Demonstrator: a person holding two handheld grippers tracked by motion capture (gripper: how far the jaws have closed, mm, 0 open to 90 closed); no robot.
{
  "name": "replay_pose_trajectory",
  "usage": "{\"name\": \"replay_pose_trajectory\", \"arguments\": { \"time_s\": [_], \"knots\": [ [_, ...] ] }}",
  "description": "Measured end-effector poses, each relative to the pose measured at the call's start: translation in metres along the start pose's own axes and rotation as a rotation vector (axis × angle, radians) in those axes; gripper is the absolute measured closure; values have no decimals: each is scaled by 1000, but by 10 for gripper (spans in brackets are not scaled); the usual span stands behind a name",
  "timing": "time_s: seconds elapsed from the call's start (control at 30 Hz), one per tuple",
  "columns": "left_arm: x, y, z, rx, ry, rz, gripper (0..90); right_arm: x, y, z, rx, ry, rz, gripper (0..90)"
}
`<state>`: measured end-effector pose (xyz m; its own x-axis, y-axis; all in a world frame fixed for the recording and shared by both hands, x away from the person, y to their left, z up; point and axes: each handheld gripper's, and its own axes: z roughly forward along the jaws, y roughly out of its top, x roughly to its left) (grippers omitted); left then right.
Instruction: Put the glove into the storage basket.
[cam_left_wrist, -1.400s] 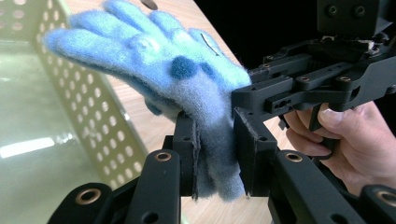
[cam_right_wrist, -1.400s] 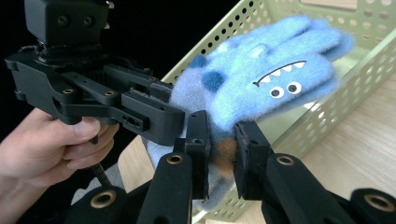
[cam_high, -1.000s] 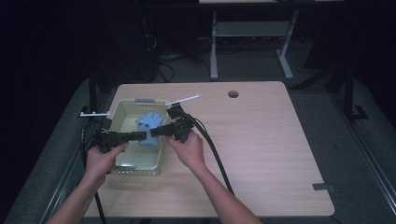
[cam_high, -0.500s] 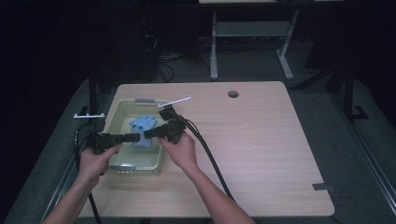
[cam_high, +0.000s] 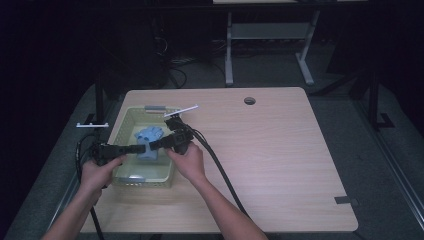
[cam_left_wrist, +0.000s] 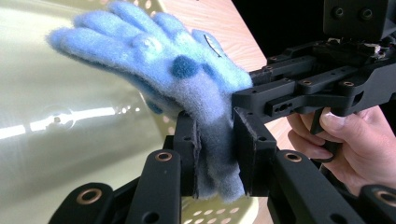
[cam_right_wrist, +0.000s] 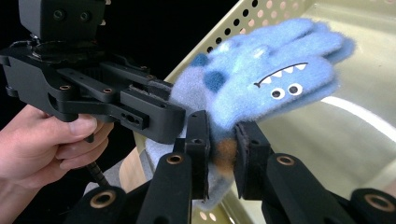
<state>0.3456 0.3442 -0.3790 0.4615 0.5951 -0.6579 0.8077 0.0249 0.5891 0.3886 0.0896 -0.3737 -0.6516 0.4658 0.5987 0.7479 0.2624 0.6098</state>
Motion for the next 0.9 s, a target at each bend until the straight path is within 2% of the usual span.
{"name": "replay_pose_trajectory", "arguments": {
  "time_s": [0.27, 0.37, 0.7, 0.9],
  "knots": [
    [9, -1, -2, 18, 26, -15, 722, -3, 0, 12, 21, -1, 3, 777],
    [11, -1, -2, 27, 39, -11, 726, -5, 1, 17, 24, 9, 29, 777],
    [18, -2, -1, 66, 92, -20, 730, -12, -1, 32, 53, 12, 53, 771],
    [25, -6, 1, 84, 104, -24, 740, -15, -3, 39, 75, 5, 48, 765]
  ]
}}
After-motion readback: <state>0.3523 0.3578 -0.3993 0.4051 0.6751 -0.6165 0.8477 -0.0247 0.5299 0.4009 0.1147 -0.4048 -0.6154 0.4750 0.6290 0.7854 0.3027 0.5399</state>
